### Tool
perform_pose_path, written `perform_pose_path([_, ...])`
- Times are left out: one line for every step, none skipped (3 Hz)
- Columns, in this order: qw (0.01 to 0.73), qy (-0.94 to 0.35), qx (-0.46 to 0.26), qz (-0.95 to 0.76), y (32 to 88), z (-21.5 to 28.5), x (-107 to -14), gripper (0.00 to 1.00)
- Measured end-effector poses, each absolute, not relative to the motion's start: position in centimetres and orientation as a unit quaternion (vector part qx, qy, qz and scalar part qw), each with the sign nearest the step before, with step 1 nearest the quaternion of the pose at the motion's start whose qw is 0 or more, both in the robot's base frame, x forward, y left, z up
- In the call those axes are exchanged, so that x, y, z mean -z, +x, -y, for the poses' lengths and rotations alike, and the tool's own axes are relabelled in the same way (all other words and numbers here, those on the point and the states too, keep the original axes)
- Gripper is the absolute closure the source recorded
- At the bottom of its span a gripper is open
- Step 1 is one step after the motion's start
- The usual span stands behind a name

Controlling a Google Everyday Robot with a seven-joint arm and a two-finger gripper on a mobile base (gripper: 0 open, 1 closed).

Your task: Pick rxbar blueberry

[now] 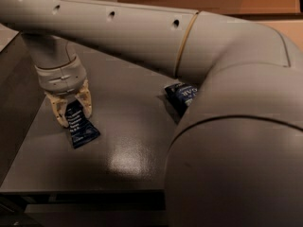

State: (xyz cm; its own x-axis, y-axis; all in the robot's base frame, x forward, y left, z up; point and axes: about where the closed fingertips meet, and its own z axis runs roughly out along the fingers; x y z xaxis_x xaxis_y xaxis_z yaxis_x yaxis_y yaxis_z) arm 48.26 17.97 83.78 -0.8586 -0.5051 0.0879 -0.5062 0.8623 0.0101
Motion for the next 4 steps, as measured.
perform_pose_path([0.018, 0.251, -0.007, 0.968, 48.6, -16.3, -85.2, 1.00])
perform_pose_path([-0.006, 0.241, -0.004, 0.970, 49.0, -14.5, -86.8, 1.00])
perform_pose_path([-0.028, 0.237, -0.004, 0.971, 49.9, -12.5, -88.5, 1.00])
perform_pose_path([-0.052, 0.236, -0.006, 0.970, 50.9, -10.4, -90.7, 1.00])
